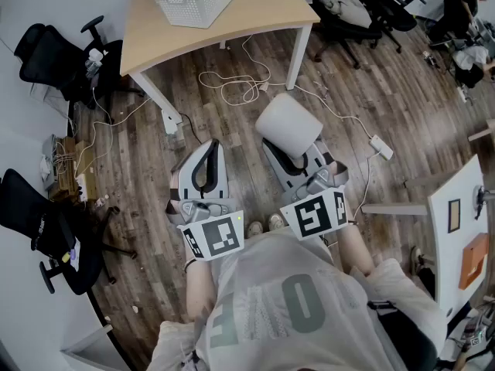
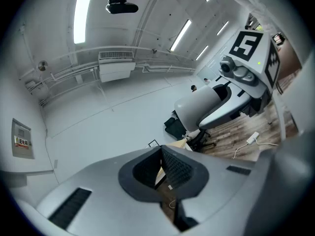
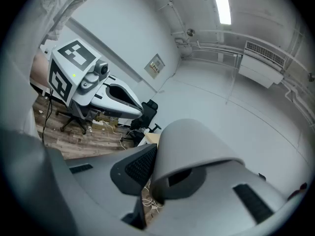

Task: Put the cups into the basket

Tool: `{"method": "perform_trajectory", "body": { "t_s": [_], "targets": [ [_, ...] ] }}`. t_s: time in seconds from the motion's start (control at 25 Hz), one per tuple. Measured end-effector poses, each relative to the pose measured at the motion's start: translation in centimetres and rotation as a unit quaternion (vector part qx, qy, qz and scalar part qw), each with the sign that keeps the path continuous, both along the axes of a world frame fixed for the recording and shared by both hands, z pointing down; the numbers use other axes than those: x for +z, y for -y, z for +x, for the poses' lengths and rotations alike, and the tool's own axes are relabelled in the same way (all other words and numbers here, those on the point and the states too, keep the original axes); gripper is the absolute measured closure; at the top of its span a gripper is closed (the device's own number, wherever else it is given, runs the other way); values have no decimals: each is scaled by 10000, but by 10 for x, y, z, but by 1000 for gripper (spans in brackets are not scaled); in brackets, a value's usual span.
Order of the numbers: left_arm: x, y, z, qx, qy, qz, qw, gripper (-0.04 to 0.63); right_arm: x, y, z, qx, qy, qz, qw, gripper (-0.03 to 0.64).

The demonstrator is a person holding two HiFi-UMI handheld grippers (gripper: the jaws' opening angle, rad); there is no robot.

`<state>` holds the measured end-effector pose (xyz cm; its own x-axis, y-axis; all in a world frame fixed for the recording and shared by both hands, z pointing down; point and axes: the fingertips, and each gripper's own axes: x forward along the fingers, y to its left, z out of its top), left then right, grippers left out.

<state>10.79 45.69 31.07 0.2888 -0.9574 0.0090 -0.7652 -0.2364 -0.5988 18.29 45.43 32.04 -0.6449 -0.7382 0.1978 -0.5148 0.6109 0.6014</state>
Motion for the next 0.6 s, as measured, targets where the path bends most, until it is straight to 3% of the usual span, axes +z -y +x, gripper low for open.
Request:
{"method": "perform_trajectory", "body": {
  "t_s": [0.6],
  "targets": [
    [0, 10, 52, -196, -120, 124, 9997, 586, 6, 4, 55, -245, 136, 32, 9996, 584]
  ]
}}
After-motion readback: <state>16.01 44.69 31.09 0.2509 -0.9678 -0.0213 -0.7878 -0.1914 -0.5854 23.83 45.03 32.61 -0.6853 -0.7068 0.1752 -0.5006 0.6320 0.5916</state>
